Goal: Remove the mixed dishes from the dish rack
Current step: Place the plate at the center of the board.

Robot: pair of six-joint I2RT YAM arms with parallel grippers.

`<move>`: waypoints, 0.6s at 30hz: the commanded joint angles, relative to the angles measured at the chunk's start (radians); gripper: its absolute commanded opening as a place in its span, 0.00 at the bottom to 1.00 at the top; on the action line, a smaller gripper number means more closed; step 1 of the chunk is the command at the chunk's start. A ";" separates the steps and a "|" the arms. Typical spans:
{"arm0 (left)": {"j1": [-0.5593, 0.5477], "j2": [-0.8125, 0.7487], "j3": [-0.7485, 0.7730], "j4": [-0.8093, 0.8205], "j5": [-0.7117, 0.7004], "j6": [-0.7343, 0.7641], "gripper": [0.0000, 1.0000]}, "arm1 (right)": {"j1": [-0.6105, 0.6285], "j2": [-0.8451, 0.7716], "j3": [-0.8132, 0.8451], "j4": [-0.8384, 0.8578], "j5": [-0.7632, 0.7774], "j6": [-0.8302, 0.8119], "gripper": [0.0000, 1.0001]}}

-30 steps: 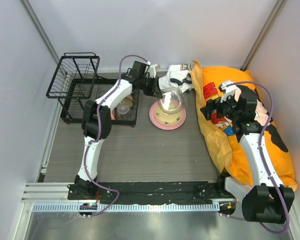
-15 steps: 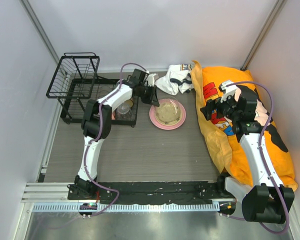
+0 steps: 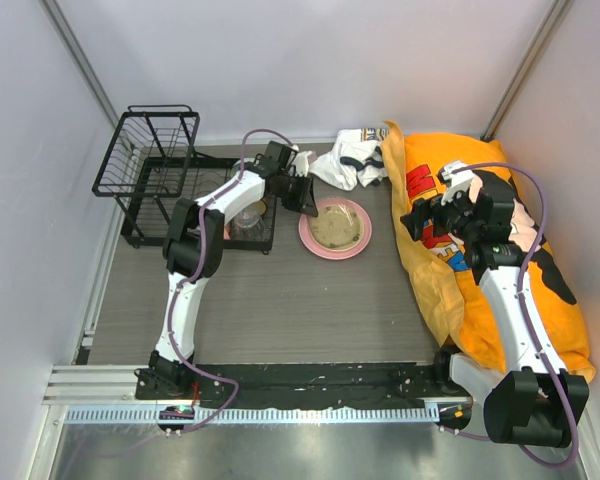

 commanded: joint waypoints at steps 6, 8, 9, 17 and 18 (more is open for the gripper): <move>0.002 0.010 0.017 0.032 -0.011 0.026 0.38 | -0.004 -0.009 0.030 0.023 0.002 -0.012 1.00; 0.002 0.012 0.022 0.029 -0.019 0.030 0.44 | -0.006 -0.011 0.030 0.021 0.002 -0.015 1.00; 0.002 0.012 0.023 0.029 -0.022 0.032 0.45 | -0.006 -0.008 0.030 0.021 0.000 -0.015 1.00; -0.018 -0.013 0.029 0.006 -0.094 0.081 0.52 | -0.004 -0.004 0.030 0.020 -0.001 -0.015 1.00; -0.020 -0.016 0.029 0.004 -0.106 0.092 0.52 | -0.004 -0.004 0.031 0.020 -0.001 -0.015 1.00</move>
